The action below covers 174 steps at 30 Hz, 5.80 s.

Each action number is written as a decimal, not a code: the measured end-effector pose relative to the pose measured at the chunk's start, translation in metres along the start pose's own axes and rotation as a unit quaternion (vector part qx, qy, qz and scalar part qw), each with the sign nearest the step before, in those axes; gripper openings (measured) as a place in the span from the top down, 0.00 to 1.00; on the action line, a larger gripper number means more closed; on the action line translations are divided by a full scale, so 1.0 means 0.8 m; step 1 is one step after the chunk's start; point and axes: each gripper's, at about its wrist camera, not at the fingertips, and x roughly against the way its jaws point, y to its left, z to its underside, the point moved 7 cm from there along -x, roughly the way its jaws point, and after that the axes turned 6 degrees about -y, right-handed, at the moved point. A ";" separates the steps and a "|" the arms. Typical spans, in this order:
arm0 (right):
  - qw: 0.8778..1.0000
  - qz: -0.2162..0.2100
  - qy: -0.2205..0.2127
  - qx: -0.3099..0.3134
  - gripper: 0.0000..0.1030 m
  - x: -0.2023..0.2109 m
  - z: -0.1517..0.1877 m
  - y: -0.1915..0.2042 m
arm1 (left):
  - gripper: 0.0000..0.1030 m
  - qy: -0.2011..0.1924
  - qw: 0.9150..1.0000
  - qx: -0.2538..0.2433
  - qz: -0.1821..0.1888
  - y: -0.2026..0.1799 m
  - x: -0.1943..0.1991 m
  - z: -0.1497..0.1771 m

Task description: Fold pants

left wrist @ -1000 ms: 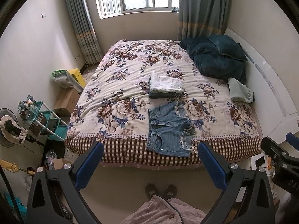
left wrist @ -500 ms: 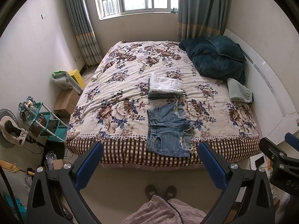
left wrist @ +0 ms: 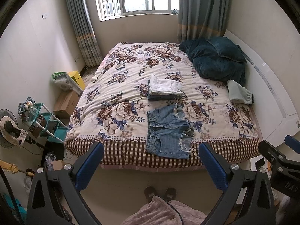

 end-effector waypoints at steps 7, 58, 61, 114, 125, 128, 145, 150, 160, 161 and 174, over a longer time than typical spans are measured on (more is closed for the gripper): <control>1.000 0.002 -0.003 0.001 0.00 0.002 0.003 -0.002 | 0.00 -0.001 1.000 0.004 0.002 -0.008 0.000 -0.011; 0.969 -0.025 0.247 -0.009 0.00 -0.911 -0.029 0.002 | 0.00 0.216 0.976 -0.007 0.005 0.029 -0.810 0.008; 0.962 -0.039 0.271 0.004 0.00 -1.000 -0.015 0.012 | 0.12 0.252 0.966 0.039 0.040 0.034 -0.883 0.042; 0.945 -0.145 0.284 -0.067 0.89 -0.759 0.316 0.012 | 0.76 0.230 0.965 0.112 0.062 -0.014 -0.632 0.313; 0.924 -0.115 0.365 -0.010 0.19 -0.762 0.406 -0.019 | 0.19 0.218 0.974 0.038 0.052 0.028 -0.585 0.385; 0.925 -0.116 0.355 -0.067 0.19 -0.742 0.382 -0.053 | 0.18 0.201 0.976 0.070 0.041 0.053 -0.573 0.359; 0.907 -0.113 0.369 -0.171 0.20 -0.924 0.302 -0.130 | 0.19 0.284 0.935 0.148 0.150 0.009 -0.840 0.236; 0.908 -0.156 0.354 -0.158 0.62 -0.921 0.309 -0.116 | 0.61 0.243 0.955 0.098 0.141 -0.004 -0.818 0.235; 0.939 -0.159 0.279 -0.121 0.80 -0.932 0.197 -0.115 | 0.70 0.199 0.967 0.097 0.126 0.003 -0.816 0.152; 0.941 -0.160 0.275 -0.117 0.81 -0.938 0.182 -0.116 | 0.70 0.193 0.968 0.096 0.126 0.002 -0.823 0.138; 0.923 -0.165 0.328 -0.115 0.30 -1.003 0.126 -0.110 | 0.54 0.219 0.926 0.246 0.184 0.078 -0.796 0.147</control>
